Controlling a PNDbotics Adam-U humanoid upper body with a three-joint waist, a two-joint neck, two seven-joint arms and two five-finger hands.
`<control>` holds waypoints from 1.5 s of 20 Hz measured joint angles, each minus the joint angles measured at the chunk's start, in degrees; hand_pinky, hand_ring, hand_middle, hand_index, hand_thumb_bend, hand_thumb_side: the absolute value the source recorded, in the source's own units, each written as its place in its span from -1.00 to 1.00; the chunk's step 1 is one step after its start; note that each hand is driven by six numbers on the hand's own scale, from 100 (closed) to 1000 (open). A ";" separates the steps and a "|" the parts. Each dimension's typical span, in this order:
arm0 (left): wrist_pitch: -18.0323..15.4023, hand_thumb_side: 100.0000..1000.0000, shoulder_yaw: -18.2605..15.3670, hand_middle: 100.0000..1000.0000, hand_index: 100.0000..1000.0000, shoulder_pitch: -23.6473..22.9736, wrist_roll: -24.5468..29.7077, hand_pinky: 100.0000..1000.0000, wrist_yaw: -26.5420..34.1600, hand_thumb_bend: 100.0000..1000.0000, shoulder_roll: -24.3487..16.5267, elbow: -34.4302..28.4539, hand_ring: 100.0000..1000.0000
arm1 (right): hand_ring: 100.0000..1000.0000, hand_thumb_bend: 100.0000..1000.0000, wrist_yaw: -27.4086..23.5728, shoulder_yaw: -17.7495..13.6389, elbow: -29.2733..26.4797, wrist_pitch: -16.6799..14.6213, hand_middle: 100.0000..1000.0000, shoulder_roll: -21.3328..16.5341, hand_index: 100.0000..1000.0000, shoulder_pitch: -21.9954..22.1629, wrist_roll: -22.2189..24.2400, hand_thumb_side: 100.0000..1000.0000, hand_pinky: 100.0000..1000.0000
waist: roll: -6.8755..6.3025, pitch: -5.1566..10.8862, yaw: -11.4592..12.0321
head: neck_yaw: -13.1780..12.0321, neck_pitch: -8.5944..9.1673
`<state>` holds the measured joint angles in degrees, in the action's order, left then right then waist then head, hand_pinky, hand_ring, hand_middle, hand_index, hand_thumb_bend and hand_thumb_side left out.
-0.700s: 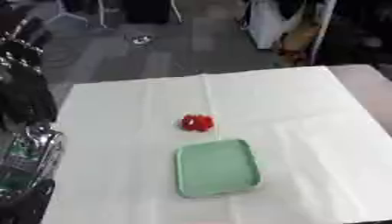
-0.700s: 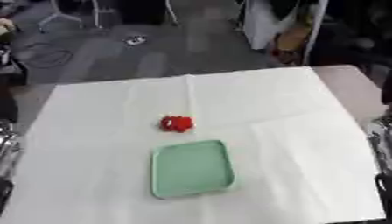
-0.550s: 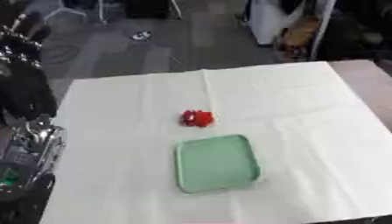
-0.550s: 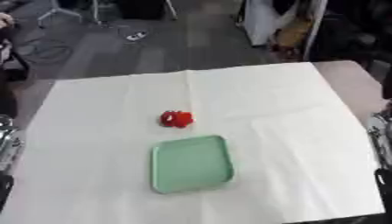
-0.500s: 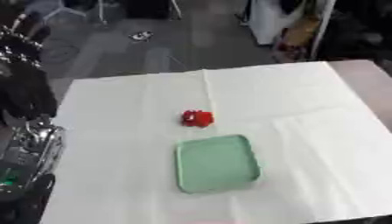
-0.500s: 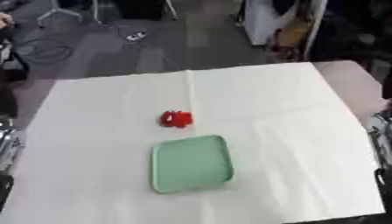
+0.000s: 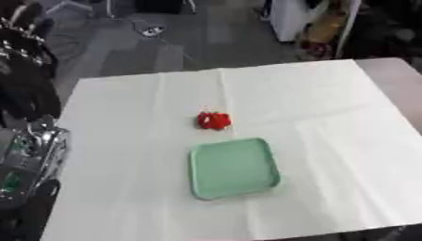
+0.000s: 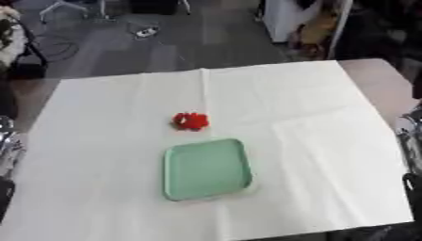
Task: Pick up objects on the table and place them in the box.
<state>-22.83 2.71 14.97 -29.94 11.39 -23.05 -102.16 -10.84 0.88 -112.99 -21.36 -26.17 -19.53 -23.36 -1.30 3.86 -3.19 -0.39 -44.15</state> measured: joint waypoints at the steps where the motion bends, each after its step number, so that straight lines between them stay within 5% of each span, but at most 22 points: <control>1: 0.30 0.94 0.00 0.55 0.74 0.18 0.24 0.42 -0.57 -0.62 -0.08 0.03 0.42 | 0.28 -1.00 0.00 0.00 0.00 0.00 0.26 0.01 0.26 0.00 0.00 0.60 -0.30 | 0.00 -0.02 -0.17 | 0.03 0.00; 3: 1.62 0.85 0.04 0.30 0.73 1.04 1.06 0.30 -2.54 -0.53 -0.89 0.31 0.21 | 0.28 -1.00 0.00 -0.02 0.00 0.00 0.26 0.01 0.26 0.00 0.00 0.60 -0.30 | 0.00 -0.03 -0.41 | 0.49 0.00; 5: 4.27 0.74 0.24 0.26 0.72 3.14 3.22 0.24 -6.08 -0.45 -2.89 1.64 0.12 | 0.28 -1.00 0.00 -0.01 0.02 0.09 0.25 0.02 0.26 0.00 0.11 0.61 -0.30 | -0.02 -0.03 -0.57 | 1.01 -0.01; 10: 10.86 0.70 2.10 0.29 0.68 11.08 11.23 0.25 -19.58 -0.38 -9.49 6.85 0.12 | 0.26 -1.00 -0.02 0.08 0.05 0.46 0.24 0.03 0.26 0.00 1.54 0.61 -0.31 | -0.22 -0.03 -0.78 | 1.99 -0.01; 15: 13.43 0.62 6.00 0.34 0.69 19.09 21.20 0.28 -31.12 -0.16 -13.89 14.69 0.15 | 0.25 -1.00 -0.12 0.38 0.12 0.73 0.23 0.04 0.24 0.00 3.25 0.62 -0.31 | -0.46 0.02 -0.97 | 2.00 -0.01; 19: 11.83 0.44 8.89 0.30 0.64 25.70 32.19 0.23 -40.44 0.21 -15.23 22.38 0.12 | 0.24 -1.00 -0.61 0.78 0.20 0.90 0.22 0.06 0.23 -0.01 5.10 0.62 -0.32 | -0.76 0.22 -1.33 | 1.90 -0.01; 20: 10.97 0.50 9.69 0.32 0.67 27.24 35.10 0.24 -42.64 0.15 -15.37 24.50 0.14 | 0.25 -1.00 -0.67 0.93 0.22 0.96 0.22 0.10 0.23 -0.02 5.74 0.62 -0.32 | -0.79 0.34 -1.60 | 1.69 -0.01; 21: 10.03 0.38 10.32 0.31 0.64 28.78 37.82 0.23 -44.56 0.34 -15.39 26.50 0.12 | 0.24 -1.00 -0.81 1.06 0.22 1.03 0.22 0.26 0.23 -0.02 6.33 0.62 -0.32 | -0.80 0.40 -1.84 | 1.33 -0.01; 30: 2.01 0.15 12.84 0.30 0.64 38.66 54.17 0.21 -58.03 0.63 -12.59 42.36 0.15 | 0.24 -1.00 -2.39 1.55 0.95 1.45 0.21 1.32 0.23 -1.32 8.64 0.68 -0.32 | -1.14 0.57 -3.19 | -0.69 -0.01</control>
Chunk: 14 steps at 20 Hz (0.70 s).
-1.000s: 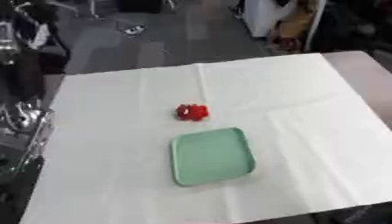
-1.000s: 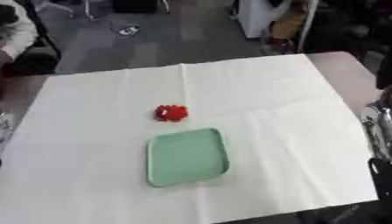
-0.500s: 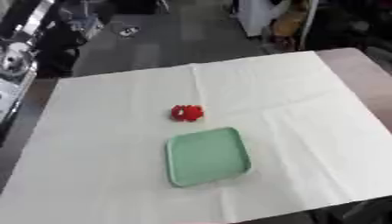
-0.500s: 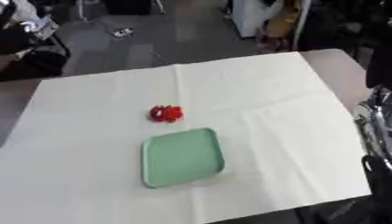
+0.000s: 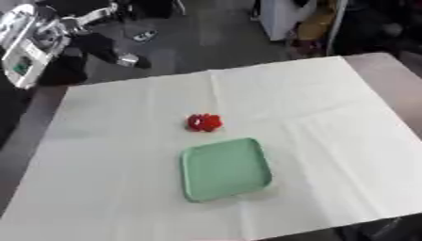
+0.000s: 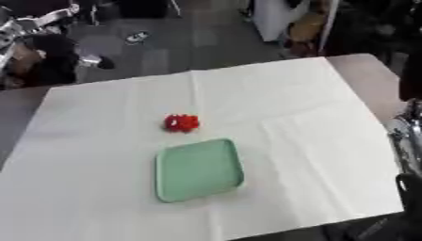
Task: Pick up objects on the table and place them in the box.
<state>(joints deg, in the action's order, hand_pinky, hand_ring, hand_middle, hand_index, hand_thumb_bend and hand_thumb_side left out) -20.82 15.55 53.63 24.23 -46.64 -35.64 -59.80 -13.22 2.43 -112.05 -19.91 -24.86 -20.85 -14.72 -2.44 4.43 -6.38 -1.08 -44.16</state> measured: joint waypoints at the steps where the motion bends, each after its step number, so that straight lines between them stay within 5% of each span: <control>1: -0.53 0.08 0.00 0.28 0.62 0.71 0.83 0.18 -0.87 0.72 0.58 1.26 0.13 | 0.24 -1.00 -0.21 0.13 0.13 0.01 0.21 0.25 0.23 -0.26 0.18 0.65 -0.32 | -0.02 0.00 -0.22 | -0.21 0.00; 14: -3.32 -0.12 0.92 0.28 0.61 3.39 8.58 0.14 -2.96 0.72 4.34 8.38 0.11 | 0.24 -1.00 -1.52 0.36 0.15 -0.03 0.20 1.24 0.23 -1.77 0.65 0.61 -0.31 | -0.71 0.00 -1.63 | -0.93 0.00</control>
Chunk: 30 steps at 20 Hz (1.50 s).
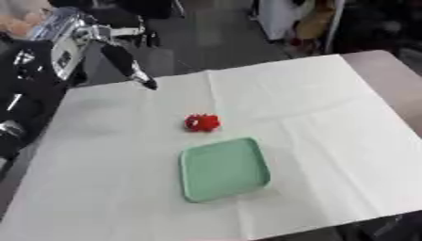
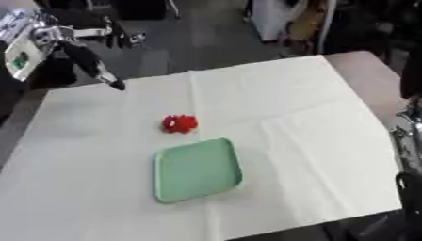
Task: Pick up objects on the table and place them in the box.
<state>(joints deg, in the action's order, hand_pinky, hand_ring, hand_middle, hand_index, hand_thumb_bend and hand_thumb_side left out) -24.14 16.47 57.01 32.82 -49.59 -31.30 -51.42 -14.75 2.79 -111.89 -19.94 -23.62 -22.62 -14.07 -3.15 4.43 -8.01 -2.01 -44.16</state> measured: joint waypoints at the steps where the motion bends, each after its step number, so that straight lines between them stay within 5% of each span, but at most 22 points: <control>1: -0.10 -0.16 0.13 0.27 0.61 0.18 0.68 0.13 0.26 0.71 0.24 0.33 0.10 | 0.24 -1.00 -0.06 0.07 0.00 0.00 0.20 0.01 0.23 -0.01 0.12 0.61 -0.31 | 0.00 0.00 -0.10 | 0.00 0.00; 16: 2.00 -0.19 0.59 0.20 0.58 1.37 7.91 0.03 12.00 0.65 4.75 6.18 0.01 | 0.24 -1.00 -0.72 0.90 0.00 0.66 0.18 0.95 0.22 -1.02 1.17 0.62 -0.29 | -0.31 -0.05 -1.15 | 0.01 0.00; 30: 2.96 -0.24 2.50 0.27 0.62 1.64 9.03 0.16 3.54 0.61 8.47 11.65 0.10 | 0.25 -1.00 -2.01 2.41 -0.05 1.57 0.18 1.91 0.22 -3.50 2.92 0.61 -0.28 | -1.53 -0.23 -3.48 | -1.93 0.00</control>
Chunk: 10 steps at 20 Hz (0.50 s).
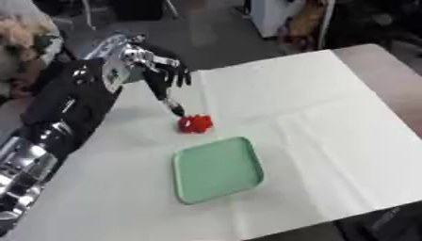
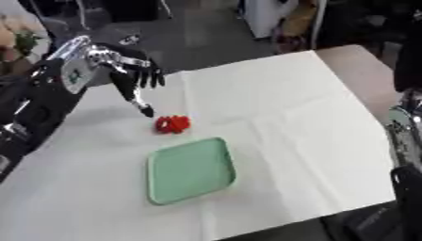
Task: Pick up objects on the table and place them in the box.
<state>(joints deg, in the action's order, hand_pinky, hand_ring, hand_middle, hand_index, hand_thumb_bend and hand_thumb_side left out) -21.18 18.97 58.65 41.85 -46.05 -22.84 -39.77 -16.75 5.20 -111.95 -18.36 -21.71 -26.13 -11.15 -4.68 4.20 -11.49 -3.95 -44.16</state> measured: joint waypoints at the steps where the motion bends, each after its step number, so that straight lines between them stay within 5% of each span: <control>1: -0.32 -0.24 -0.07 0.27 0.62 -0.28 -0.32 0.16 -1.27 0.61 0.14 0.49 0.10 | 0.25 -1.00 -0.19 0.18 -0.01 0.09 0.18 0.12 0.22 -0.21 0.26 0.61 -0.28 | -0.12 -0.02 -0.16 | -0.13 0.00; 10: -3.28 -0.29 -2.48 0.28 0.63 -2.91 -3.27 0.14 -9.84 0.60 0.88 4.51 0.08 | 0.25 -1.00 -1.30 1.45 -0.37 1.17 0.17 0.93 0.22 -2.18 2.89 0.63 -0.28 | -1.04 -0.34 -1.68 | -1.38 0.00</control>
<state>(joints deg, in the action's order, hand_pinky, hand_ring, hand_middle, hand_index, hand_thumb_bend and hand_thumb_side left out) -24.46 16.49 55.74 38.58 -55.89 -21.95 -35.26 -18.06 6.65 -112.32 -17.19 -20.78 -28.31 -8.26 -5.72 3.87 -13.17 -5.33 -44.16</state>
